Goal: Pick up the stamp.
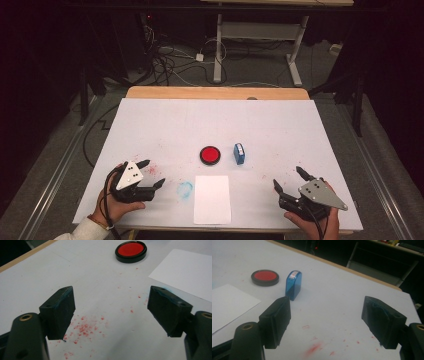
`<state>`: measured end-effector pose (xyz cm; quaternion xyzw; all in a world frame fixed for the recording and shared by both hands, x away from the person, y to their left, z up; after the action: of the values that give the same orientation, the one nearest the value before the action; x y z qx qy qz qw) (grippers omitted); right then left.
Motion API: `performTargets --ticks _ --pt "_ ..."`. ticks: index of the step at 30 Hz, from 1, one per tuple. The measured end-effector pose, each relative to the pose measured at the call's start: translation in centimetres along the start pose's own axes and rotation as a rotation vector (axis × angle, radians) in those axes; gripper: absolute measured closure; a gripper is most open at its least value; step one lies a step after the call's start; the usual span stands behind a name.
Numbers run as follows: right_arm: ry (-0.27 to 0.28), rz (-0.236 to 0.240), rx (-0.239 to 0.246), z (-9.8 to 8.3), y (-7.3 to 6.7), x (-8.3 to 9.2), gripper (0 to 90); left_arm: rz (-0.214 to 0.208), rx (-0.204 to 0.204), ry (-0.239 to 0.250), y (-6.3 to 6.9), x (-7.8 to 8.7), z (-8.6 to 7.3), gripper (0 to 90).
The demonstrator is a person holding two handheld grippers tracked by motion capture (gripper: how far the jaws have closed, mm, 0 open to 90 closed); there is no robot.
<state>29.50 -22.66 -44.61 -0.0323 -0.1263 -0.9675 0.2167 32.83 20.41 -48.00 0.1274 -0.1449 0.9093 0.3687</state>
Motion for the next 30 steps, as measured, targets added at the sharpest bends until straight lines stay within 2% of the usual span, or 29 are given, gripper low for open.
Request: performTargets --ticks 8,14,17,21,24,25,29,30 --pt "-0.011 0.01 0.006 -0.1 -0.3 -0.1 25.7 0.009 -0.001 -0.015 -0.4 -0.1 -0.2 21.4" --pt "-0.025 0.007 0.009 0.5 -0.4 -1.1 26.7 0.02 0.007 -0.017 -0.6 0.1 -0.4 20.9" --pt "-0.022 0.01 0.013 1.2 -0.6 -2.0 26.7 0.012 0.003 -0.026 -0.4 0.0 -0.5 20.9" --pt "-0.019 0.04 0.008 2.2 -1.0 -3.6 26.9 0.009 -0.006 -0.034 -0.3 -0.2 -0.6 20.9" --pt "-0.024 0.051 0.01 2.8 -1.3 -4.8 30.3 0.019 -0.009 -0.04 -0.4 -0.2 -0.6 20.6" --pt "-0.024 0.061 -0.004 3.0 -1.4 -5.3 30.5 0.023 -0.002 -0.043 -0.4 -0.2 -0.6 20.3" --pt "-0.038 0.049 -0.037 3.6 -1.5 -7.4 30.3 0.022 -0.004 -0.045 -0.4 -0.2 -0.7 20.1" --pt "-0.038 0.049 -0.037 3.6 -1.5 -7.4 30.3 0.02 -0.005 -0.044 -0.4 -0.2 -0.7 20.1"
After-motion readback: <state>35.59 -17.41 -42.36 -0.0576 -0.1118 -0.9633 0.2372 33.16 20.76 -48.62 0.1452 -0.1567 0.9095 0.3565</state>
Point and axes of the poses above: each handheld gripper's, and its own axes: x roughly backward along the jaws, z roughly out of its top, y roughly to its right, the point moved 5 cm from there along -x, roughly forward along the jaws, and after that the axes turned 15 degrees about y, right-handed, at the moved point
